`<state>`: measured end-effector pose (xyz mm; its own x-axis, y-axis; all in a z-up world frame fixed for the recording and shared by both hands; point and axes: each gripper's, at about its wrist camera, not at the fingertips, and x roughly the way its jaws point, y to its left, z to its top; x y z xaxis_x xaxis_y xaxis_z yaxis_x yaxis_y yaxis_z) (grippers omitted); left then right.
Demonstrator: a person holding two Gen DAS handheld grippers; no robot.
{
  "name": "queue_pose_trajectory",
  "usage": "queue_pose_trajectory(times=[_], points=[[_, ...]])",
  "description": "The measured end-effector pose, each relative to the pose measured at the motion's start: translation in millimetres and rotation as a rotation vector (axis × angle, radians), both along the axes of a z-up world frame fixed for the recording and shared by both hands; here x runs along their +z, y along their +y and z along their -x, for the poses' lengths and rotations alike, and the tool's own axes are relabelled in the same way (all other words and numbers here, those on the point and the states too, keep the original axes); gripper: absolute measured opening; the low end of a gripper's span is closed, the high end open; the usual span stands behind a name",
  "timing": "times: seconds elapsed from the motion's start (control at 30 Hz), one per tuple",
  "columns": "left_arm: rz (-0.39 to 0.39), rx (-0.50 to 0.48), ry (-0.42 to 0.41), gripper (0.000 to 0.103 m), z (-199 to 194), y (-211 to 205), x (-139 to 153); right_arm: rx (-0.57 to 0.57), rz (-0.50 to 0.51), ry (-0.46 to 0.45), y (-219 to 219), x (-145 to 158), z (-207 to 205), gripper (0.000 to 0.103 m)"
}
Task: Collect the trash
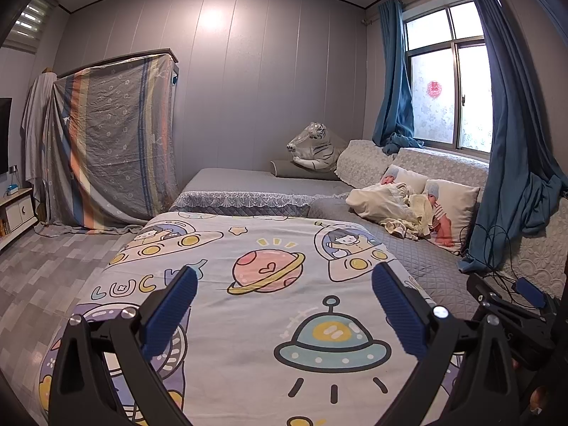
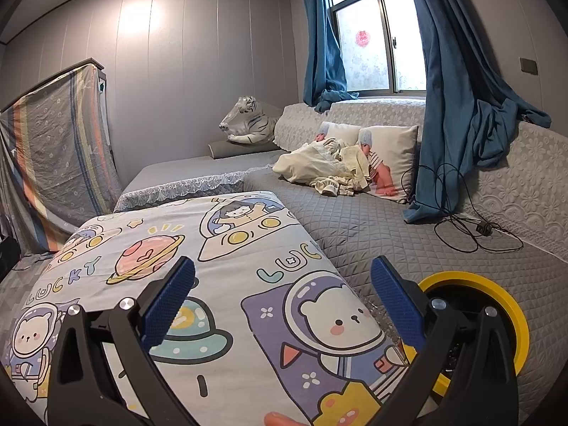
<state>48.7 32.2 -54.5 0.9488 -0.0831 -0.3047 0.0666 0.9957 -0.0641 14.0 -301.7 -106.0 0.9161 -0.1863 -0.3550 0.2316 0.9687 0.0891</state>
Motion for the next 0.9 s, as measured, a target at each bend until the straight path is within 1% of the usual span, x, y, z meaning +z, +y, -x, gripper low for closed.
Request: queue_pose_trajectory(times=[0.9], points=[[-0.001, -0.003, 0.004, 0.095, -0.8, 1.4, -0.8, 0.003, -0.011, 0.012, 0.0, -5.4, -2.9, 0.095]])
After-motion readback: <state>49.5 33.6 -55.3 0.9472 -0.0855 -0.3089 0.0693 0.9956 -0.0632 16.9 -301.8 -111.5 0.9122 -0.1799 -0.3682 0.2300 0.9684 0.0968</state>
